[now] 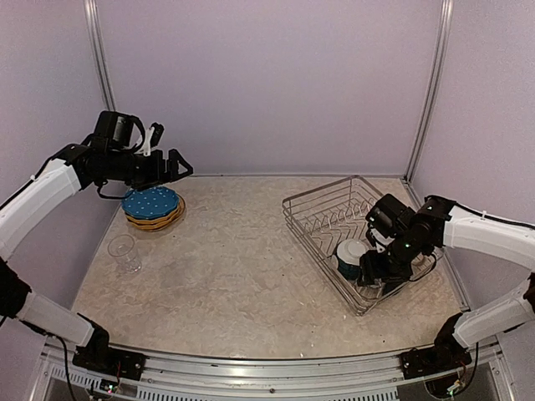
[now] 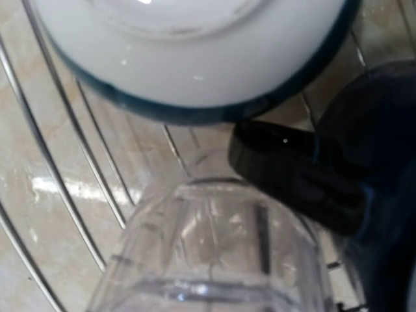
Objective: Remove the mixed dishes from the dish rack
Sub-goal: Grab the cup from the dish rack.
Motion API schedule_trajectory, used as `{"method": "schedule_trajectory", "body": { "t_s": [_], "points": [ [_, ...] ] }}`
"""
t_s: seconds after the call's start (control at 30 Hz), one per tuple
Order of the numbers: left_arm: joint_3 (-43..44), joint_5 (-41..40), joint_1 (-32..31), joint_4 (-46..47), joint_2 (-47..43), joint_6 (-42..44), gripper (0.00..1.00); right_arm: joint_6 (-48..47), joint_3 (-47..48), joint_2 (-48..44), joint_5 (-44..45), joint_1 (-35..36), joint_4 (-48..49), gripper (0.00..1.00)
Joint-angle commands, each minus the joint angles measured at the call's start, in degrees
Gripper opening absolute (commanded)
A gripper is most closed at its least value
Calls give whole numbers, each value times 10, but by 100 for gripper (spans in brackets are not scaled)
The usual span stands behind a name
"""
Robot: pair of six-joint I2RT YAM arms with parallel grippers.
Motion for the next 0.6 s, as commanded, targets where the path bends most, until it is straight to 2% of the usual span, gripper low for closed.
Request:
{"method": "schedule_trajectory", "body": {
  "t_s": [0.0, 0.33, 0.57],
  "points": [
    [-10, 15, 8, 13, -13, -9, 99, -7, -1, -5, 14, 6, -9, 58],
    [-14, 13, 12, 18, -9, -12, 99, -18, 83, -74, 47, 6, -68, 19],
    [-14, 34, 11, 30, 0, -27, 99, -30, 125, -127, 58, 6, -78, 1]
  ]
}}
